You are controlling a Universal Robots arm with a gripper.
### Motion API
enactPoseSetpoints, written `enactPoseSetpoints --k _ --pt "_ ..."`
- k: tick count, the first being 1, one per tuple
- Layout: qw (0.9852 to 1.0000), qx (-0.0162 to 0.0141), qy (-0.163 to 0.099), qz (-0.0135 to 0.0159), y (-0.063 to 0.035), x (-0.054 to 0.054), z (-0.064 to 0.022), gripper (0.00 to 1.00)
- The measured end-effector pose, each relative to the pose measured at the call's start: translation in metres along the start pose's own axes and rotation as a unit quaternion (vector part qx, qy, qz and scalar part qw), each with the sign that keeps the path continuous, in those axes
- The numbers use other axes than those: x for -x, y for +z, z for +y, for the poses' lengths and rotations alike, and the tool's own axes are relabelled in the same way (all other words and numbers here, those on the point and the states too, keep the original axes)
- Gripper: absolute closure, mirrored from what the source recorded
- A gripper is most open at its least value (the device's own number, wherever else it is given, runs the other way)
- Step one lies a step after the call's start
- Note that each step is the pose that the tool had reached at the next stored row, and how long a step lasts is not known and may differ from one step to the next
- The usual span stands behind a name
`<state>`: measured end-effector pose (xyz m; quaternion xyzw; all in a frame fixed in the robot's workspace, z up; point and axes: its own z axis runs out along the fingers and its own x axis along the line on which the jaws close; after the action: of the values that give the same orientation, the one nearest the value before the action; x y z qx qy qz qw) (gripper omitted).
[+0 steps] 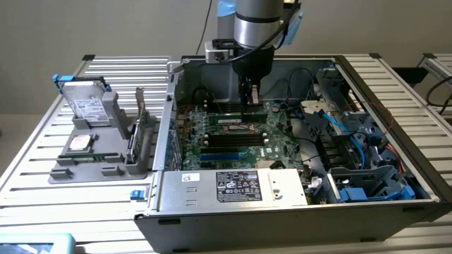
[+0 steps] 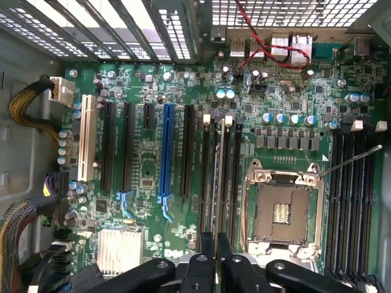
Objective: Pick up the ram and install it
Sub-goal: 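Insert the ram into the slot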
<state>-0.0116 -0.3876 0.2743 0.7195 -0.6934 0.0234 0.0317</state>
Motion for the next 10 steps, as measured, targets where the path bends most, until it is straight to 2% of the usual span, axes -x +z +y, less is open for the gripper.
enactPoseSetpoints --k 2,10 --pt "1.0 0.0011 0.0 0.0 0.0007 -0.0002 0.0001 0.87" --pt "1.0 0.0014 0.002 0.0004 0.0041 -0.001 0.0 0.87"
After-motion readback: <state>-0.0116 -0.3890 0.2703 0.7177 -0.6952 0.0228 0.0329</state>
